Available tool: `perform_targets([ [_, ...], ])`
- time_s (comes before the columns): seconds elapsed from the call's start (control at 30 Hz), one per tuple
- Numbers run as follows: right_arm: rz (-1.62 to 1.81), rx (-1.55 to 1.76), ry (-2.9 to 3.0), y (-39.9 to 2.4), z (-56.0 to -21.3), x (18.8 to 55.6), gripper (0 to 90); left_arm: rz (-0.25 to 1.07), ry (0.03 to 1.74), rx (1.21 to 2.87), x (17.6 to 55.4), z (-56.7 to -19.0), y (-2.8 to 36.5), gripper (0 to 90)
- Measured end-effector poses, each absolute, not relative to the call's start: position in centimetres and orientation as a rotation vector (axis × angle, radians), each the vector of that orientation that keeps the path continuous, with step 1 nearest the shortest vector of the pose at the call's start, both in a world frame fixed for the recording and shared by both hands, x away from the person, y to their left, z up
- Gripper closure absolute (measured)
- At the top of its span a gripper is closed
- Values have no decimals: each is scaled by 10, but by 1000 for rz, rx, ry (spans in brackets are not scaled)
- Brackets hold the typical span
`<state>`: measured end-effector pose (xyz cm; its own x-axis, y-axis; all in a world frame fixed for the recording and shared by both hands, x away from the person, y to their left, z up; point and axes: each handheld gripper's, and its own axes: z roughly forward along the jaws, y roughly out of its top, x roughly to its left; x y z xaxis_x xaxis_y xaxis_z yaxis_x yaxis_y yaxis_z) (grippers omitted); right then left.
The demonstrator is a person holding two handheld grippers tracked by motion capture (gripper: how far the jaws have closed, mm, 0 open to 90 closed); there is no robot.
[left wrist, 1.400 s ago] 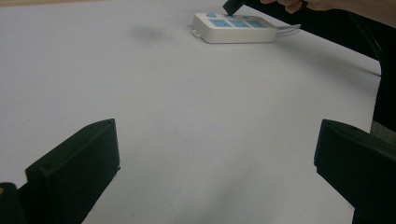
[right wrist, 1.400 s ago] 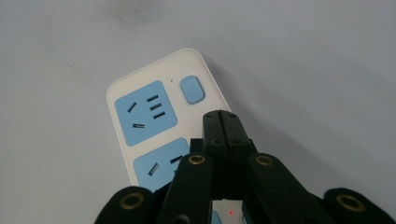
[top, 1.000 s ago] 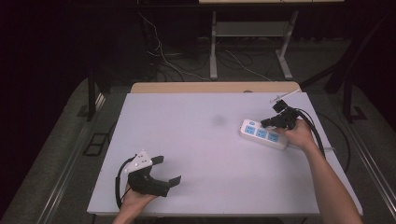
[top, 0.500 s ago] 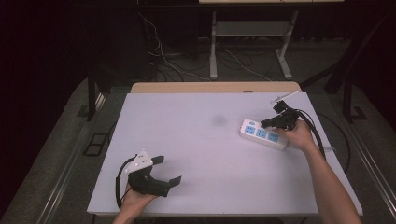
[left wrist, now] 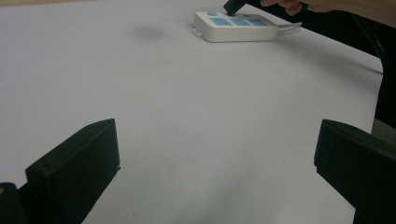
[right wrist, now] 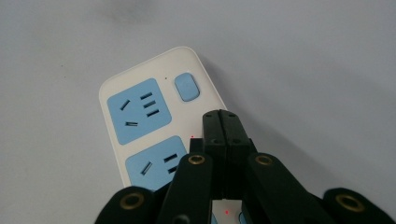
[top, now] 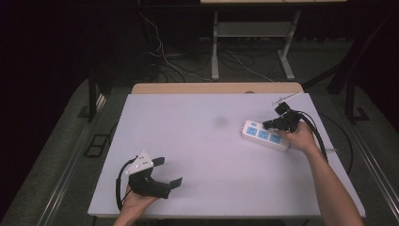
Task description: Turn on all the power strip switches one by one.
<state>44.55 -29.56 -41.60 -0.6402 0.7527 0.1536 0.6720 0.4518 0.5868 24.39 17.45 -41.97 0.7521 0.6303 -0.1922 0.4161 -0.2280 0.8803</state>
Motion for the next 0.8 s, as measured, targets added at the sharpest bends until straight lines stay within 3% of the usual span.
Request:
perform_targets([
  [0.8, 975, 1286, 2568, -298, -413, 447, 900, 245, 809, 1863, 245, -420, 174, 0],
])
